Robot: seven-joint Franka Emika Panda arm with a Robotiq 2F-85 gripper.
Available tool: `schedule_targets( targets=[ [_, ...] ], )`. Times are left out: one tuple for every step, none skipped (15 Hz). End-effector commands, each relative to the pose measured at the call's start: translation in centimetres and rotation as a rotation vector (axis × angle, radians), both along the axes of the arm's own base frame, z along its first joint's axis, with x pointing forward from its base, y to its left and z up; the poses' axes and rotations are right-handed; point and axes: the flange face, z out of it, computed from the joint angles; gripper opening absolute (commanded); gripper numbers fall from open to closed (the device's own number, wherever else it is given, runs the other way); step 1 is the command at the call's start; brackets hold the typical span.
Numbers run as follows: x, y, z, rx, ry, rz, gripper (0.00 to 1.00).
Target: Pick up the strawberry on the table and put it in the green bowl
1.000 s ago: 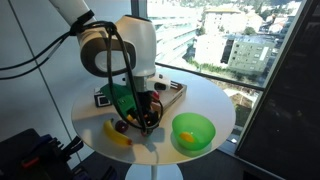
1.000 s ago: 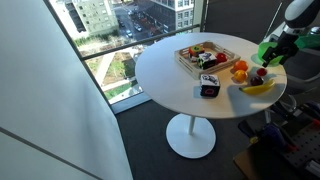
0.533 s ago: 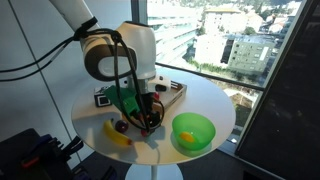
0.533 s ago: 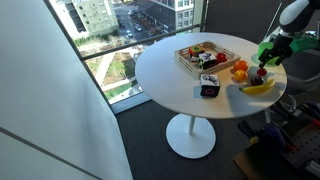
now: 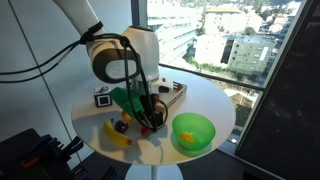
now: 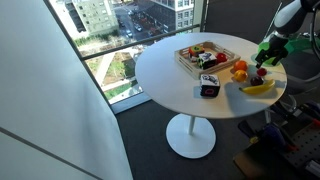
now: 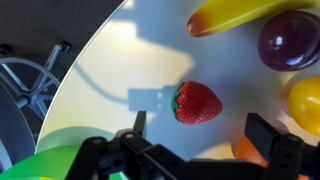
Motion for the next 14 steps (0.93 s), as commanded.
schedule_targets(
  targets=[
    [0.8, -0.6, -0.5, 0.007, -0.012, 0.005, 1.0],
    [0.9, -0.5, -0.7, 0.008, -0.01, 0.005, 1.0],
    [0.9, -0.5, -1.0, 0.009, -0.007, 0.006, 1.0],
    [0.9, -0.5, -1.2, 0.009, -0.005, 0.007, 1.0],
    [0.9, -0.5, -1.4, 0.009, -0.003, 0.007, 1.0],
    [0.9, -0.5, -1.6, 0.01, 0.001, 0.008, 1.0],
    [0.9, -0.5, -1.8, 0.009, 0.004, 0.009, 1.0],
    [0.9, -0.5, -2.0, 0.006, 0.006, 0.01, 1.0],
    [0.9, -0.4, -2.1, 0.004, 0.006, 0.011, 1.0],
    [0.9, -0.4, -2.2, 0.001, 0.006, 0.01, 1.0],
    [1.0, -0.4, -2.3, 0.0, 0.005, 0.01, 1.0],
    [1.0, -0.4, -2.4, -0.002, 0.004, 0.01, 1.0],
    [1.1, -0.4, -2.6, -0.003, 0.004, 0.01, 1.0],
    [1.1, -0.4, -2.7, -0.005, 0.005, 0.01, 1.0]
  ],
)
